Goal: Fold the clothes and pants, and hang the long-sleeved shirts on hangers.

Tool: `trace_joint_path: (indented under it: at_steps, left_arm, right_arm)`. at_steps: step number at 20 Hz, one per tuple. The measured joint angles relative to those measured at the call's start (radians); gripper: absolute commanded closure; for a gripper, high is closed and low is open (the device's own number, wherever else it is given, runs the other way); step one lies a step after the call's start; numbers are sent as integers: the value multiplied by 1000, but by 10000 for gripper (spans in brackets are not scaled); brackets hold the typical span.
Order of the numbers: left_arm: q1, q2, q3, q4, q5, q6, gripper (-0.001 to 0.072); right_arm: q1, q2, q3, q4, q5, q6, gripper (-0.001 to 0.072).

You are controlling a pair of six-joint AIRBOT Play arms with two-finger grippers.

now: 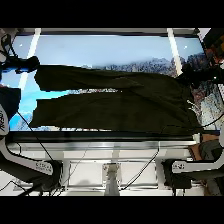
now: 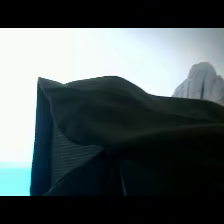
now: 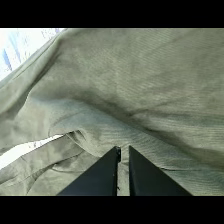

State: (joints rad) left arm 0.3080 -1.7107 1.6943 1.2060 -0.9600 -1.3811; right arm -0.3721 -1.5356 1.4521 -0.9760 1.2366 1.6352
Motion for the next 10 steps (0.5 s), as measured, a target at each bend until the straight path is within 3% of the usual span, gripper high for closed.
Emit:
trace_joint_path:
  at_steps: [7, 8, 9, 10]
  left_arm:
    - [-1, -14, 2, 106, 5, -3, 418]
    - [-1, -16, 2, 104, 5, -11, 467]
    - [-1, -16, 2, 94, 4, -29, 673]
    - [-1, -16, 2, 72, -2, -37, 700]
  right_arm:
    - [0, 0, 0, -3, -2, 0, 612]
    - [0, 0, 0, -4, -8, 0, 625]
    - [0, 0, 0, -5, -18, 0, 682]
    - [0, 0, 0, -8, -30, 0, 683]
